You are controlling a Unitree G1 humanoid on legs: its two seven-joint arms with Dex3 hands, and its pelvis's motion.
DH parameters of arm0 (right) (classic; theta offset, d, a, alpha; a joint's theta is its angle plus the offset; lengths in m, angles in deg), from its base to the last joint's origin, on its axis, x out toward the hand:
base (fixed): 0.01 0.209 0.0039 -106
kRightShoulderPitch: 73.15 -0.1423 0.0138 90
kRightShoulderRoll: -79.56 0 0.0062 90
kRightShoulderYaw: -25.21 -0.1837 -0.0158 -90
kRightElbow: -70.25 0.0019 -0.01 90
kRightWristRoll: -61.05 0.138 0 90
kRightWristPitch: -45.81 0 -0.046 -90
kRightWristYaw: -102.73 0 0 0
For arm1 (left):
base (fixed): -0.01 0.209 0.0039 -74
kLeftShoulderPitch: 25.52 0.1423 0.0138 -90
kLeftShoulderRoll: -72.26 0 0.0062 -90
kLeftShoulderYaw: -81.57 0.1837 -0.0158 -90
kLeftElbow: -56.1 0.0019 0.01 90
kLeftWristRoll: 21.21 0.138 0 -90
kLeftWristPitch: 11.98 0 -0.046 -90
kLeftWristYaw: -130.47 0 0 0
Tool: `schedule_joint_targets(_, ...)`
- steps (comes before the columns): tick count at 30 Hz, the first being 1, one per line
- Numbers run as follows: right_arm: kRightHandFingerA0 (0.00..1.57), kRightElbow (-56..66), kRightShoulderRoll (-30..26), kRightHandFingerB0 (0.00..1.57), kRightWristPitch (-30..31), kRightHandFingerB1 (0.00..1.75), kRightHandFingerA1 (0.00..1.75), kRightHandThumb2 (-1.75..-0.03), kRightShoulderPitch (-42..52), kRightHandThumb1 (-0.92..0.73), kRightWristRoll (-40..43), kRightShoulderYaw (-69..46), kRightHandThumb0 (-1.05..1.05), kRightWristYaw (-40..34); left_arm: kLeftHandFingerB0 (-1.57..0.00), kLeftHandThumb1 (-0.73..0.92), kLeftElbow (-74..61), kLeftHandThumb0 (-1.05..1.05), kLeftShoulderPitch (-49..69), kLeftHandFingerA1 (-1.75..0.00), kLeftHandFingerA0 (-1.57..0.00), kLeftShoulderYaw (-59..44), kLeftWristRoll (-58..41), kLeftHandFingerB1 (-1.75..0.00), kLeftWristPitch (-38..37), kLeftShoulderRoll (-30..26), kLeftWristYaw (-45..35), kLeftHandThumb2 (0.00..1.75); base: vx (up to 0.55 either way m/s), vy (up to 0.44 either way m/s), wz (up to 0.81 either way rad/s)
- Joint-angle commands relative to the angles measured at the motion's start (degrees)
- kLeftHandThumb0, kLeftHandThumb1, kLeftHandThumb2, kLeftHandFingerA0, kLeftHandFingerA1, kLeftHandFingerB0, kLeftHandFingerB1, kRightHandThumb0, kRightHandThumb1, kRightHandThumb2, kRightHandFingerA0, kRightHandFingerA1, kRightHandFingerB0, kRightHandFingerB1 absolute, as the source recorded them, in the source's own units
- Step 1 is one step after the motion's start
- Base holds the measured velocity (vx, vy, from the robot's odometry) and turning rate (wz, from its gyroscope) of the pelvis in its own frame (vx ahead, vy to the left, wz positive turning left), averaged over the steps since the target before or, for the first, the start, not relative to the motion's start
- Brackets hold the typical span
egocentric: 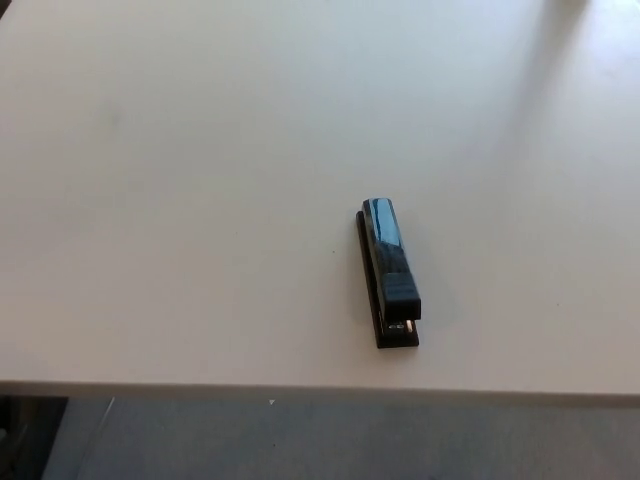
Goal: The robot uses its right hand to press on the stapler that is in the middle of the desk
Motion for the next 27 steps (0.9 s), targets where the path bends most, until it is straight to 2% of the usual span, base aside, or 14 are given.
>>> schedule_joint_targets(1, 1.21, -14.1, 6.7, 0.77, 3.5, 0.62, 0.91, -0.65, 3.3, -0.65, -8.3, 11.1, -0.22, -4.8, 0.0, 0.83, 0.5, -0.58, 0.1, -0.22, 0.0, -0.5, -0.4, -0.21, 3.2, -2.9, 1.2, 1.02, 0.0, 0.0, 0.0)
schedule_joint_targets(6, 1.23, -16.4, 8.5, 0.65, 10.3, 0.5, 0.7, -0.59, 1.2, -0.6, -11.4, 21.0, -0.22, 3.9, 0.0, 0.92, 0.6, -0.46, 0.1, -0.15, 0.0, -0.6, -0.5, -0.14, 3.3, -3.0, 1.0, 0.86, 0.0, 0.0, 0.0)
schedule_joint_targets(7, 1.12, -16.6, 9.0, 0.55, 11.1, 0.53, 0.74, -0.65, 0.3, -0.41, -12.9, 24.1, -0.28, 4.3, 0.0, 0.92, 0.8, -0.46, 0.0, -0.16, 0.0, -0.7, -0.7, -0.15, 3.3, -3.0, 0.8, 0.89, 0.0, 0.0, 0.0)
schedule_joint_targets(8, 1.09, -16.5, 9.9, 0.55, 11.3, 0.45, 0.62, -0.5, -0.5, -0.37, -13.4, 26.2, -0.16, 4.5, 0.0, 0.92, 0.8, -0.46, 0.0, -0.18, 0.0, -0.8, -0.6, -0.16, 3.2, -2.9, 0.9, 0.86, 0.0, 0.0, 0.0)
schedule_joint_targets(9, 1.06, -16.6, 10.4, 0.59, 11.0, 0.5, 0.64, -0.55, -0.7, -0.33, -15.1, 29.0, -0.26, 4.3, 0.0, 0.92, 0.7, -0.45, 0.5, -0.17, 0.0, -0.6, -0.4, -0.16, 3.1, -2.5, 1.2, 0.88, 0.0, 0.0, 0.0)
schedule_joint_targets(10, 1.1, -16.7, 10.9, 0.63, 11.6, 0.52, 0.67, -0.59, -1.5, -0.34, -16.3, 31.4, -0.29, 4.3, 0.0, 0.92, 0.5, -0.45, 0.8, -0.16, 0.0, -0.7, -0.7, -0.16, 3.0, -2.3, 1.1, 0.86, 0.0, 0.0, 0.0)
schedule_joint_targets(11, 1.09, -17.2, 11.3, 0.66, 16.4, 0.5, 0.61, -0.58, -3.7, -0.62, -14.0, 30.3, -0.29, 7.1, 0.0, 0.92, 0.5, -0.44, 0.9, -0.16, 0.0, -0.8, -0.8, -0.16, 2.7, -2.2, 0.9, 0.87, 0.0, 0.0, 0.0)
schedule_joint_targets(13, 1.19, -17.5, 11.5, 0.79, 19.3, 0.44, 0.54, -0.57, -5.7, -0.54, -12.8, 31.2, -0.36, 8.3, 0.0, 0.92, 0.3, -0.43, 1.1, -0.17, 0.0, -0.8, -0.7, -0.16, 2.4, -2.3, 0.8, 0.85, 0.0, 0.0, 0.0)
schedule_joint_targets(18, 1.07, -17.6, 12.5, 0.74, 19.1, 0.48, 0.58, -0.56, -12.8, -0.53, -17.7, 39.8, -0.23, 11.6, 0.0, 0.92, 0.3, -0.44, 0.9, -0.18, 0.0, -0.2, -0.1, -0.16, 2.3, -2.7, 0.4, 0.88, 0.0, 0.0, 0.0)
schedule_joint_targets(20, 1.11, -17.2, 13.4, 0.73, 18.2, 0.43, 0.53, -0.57, -15.4, -0.53, -19.8, 44.2, -0.41, 12.5, 0.0, 0.82, 0.3, -0.58, 0.7, -0.19, 0.0, -0.2, -0.1, -0.18, 2.8, -2.7, 0.7, 1.0, 0.0, 0.0, 0.0)
schedule_joint_targets(22, 0.96, -16.8, 15.9, 0.58, 18.4, 0.42, 0.55, -0.59, -19.8, -0.64, -22.6, 49.4, -0.36, 13.3, -0.03, 0.92, 0.2, -0.49, 0.7, -0.22, -0.03, -0.6, -0.5, -0.14, 3.4, -2.7, 0.9, 0.87, 0.0, 0.0, 0.0)
schedule_joint_targets(23, 0.72, -16.9, 16.5, 0.46, 19.0, 0.42, 0.55, -0.59, -20.4, -0.69, -21.3, 49.0, -0.41, 14.0, 0.0, 0.92, 0.2, -0.45, 0.7, -0.17, 0.0, -0.7, -0.6, -0.14, 3.4, -2.7, 0.9, 0.86, 0.0, 0.0, 0.0)
schedule_joint_targets(24, 0.72, -17.0, 17.0, 0.46, 19.4, 0.42, 0.55, -0.59, -20.8, -0.69, -19.5, 48.1, -0.41, 15.1, 0.0, 0.92, 0.3, -0.45, 0.7, -0.17, 0.0, -0.6, -0.5, -0.14, 3.1, -2.7, 0.8, 0.86, 0.0, 0.0, 0.0)
schedule_joint_targets(27, 0.06, -16.6, 18.4, 0.12, 17.1, 0.26, 0.27, -0.66, -19.8, -0.82, -16.7, 46.7, -0.8, 19.3, -0.01, 0.92, 0.0, -0.48, 1.0, -0.18, -0.01, -0.5, -0.6, -0.14, 2.9, -2.0, 1.0, 0.89, 0.0, -0.001, 0.02)
